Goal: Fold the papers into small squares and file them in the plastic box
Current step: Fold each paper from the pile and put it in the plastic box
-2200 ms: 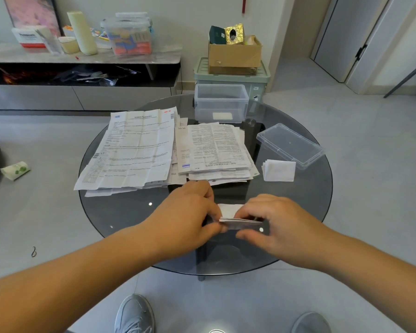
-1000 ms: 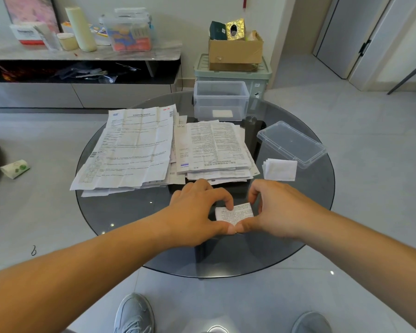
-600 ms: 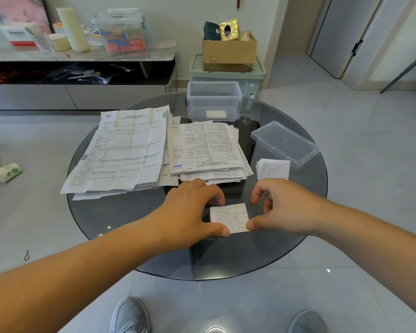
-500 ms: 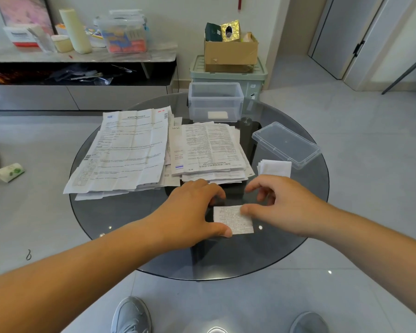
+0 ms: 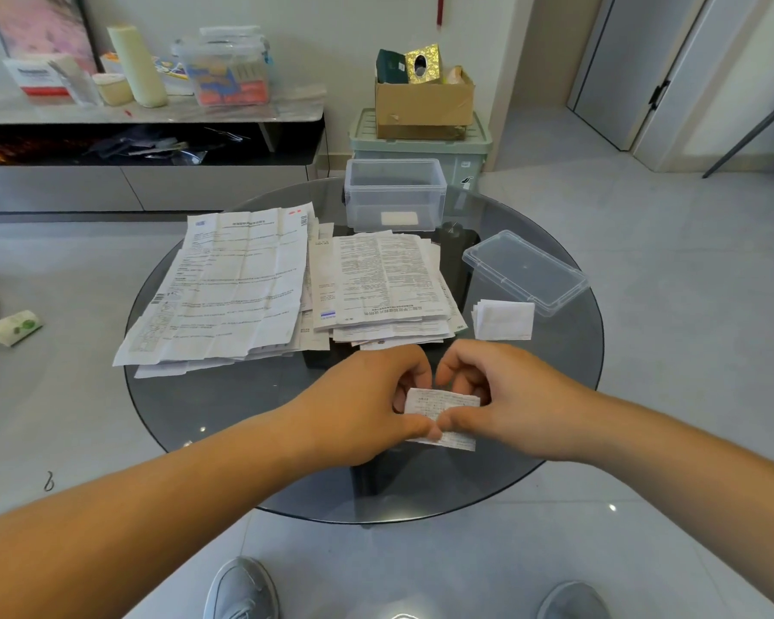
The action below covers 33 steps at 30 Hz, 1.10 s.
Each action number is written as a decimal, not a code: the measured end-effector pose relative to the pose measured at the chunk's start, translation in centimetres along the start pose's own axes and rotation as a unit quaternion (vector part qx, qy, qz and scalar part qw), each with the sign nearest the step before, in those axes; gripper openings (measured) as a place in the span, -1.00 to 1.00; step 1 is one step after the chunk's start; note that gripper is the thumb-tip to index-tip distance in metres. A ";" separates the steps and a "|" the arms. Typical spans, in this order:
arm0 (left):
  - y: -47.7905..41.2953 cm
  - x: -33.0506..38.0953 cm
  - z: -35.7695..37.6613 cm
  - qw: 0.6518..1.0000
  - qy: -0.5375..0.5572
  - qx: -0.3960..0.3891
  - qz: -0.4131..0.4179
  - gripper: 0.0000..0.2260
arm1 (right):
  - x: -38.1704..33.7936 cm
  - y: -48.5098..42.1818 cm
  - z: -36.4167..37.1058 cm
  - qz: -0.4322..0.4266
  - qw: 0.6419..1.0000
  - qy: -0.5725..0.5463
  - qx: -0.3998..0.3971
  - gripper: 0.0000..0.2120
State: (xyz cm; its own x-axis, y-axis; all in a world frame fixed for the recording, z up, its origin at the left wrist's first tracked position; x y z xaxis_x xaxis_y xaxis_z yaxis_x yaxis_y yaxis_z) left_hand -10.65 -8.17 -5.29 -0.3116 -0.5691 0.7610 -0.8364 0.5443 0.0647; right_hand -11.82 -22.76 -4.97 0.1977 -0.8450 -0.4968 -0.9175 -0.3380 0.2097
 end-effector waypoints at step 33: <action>-3.9 1.0 0.6 0.998 0.004 0.060 0.001 -0.78 | 7.8 -0.9 -6.8 0.110 0.962 0.096 0.230 -0.72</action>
State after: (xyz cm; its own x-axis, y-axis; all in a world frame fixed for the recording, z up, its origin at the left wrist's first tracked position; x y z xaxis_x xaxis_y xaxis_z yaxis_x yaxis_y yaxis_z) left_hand -7.98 -11.27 -5.16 -0.3111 -0.5629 0.7658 -0.8839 0.4675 -0.0154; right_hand -7.07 -31.87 -3.37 0.0014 -0.9511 -0.3088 -0.9914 0.0390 -0.1246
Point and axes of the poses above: each hand's wrist, its own y-axis away from the middle knuckle, its own z-axis out of the palm, x = y × z, the point moved 6 cm from there along -y, towards the middle knuckle, and after that the axes turned 12 degrees about y, right-handed, at the moved point
